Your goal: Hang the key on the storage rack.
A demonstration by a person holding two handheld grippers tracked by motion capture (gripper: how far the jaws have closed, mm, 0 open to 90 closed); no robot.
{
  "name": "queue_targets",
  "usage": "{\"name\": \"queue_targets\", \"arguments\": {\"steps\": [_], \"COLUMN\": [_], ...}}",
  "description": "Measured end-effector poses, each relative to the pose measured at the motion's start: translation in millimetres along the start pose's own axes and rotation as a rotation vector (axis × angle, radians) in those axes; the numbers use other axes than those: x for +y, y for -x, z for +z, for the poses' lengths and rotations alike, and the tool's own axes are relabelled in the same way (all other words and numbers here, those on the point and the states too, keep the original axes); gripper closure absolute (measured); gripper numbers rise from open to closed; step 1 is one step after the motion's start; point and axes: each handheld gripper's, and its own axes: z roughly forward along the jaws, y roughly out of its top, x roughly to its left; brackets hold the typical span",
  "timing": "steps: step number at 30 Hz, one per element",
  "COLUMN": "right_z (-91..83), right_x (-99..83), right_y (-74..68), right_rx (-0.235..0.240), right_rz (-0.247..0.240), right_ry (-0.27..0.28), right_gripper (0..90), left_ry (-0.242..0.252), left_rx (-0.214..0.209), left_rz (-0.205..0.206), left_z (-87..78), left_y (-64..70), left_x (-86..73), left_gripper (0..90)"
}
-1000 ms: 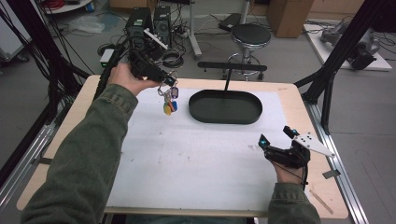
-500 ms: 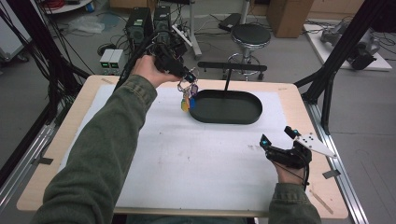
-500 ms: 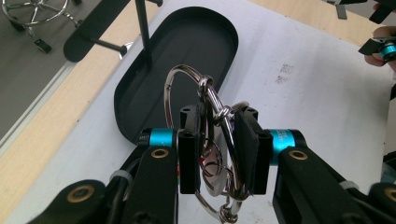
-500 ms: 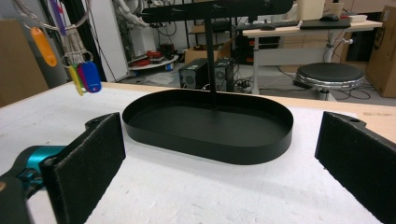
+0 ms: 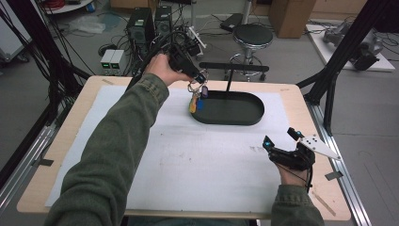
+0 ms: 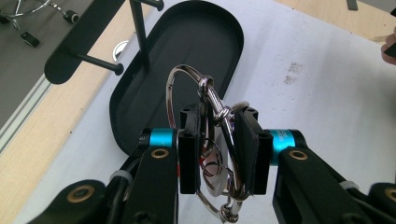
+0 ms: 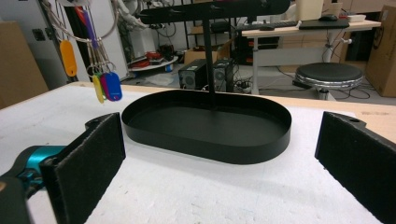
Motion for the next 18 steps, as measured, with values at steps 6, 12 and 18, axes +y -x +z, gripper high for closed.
{"name": "queue_targets", "arguments": {"steps": [6, 12, 18], "right_z": [0.4, 0.7, -0.4], "right_x": [-0.3, -0.5, -0.5], "right_y": [0.7, 1.4, 1.2], "right_rx": [0.004, 0.000, -0.001], "right_rz": [0.003, 0.004, 0.002], "right_ry": [-0.004, -0.001, 0.000], "right_gripper": [0.5, 0.5, 0.5], "left_ry": [-0.005, -0.024, -0.036], "left_rx": [0.040, 0.040, 0.038], "left_rz": [0.062, 0.051, 0.003], "left_z": [7.9, 17.9, 25.1], "left_y": [-4.7, -10.7, -21.3], "left_x": [9.8, 14.8, 13.4], "left_gripper": [71.8, 71.8, 71.8]}}
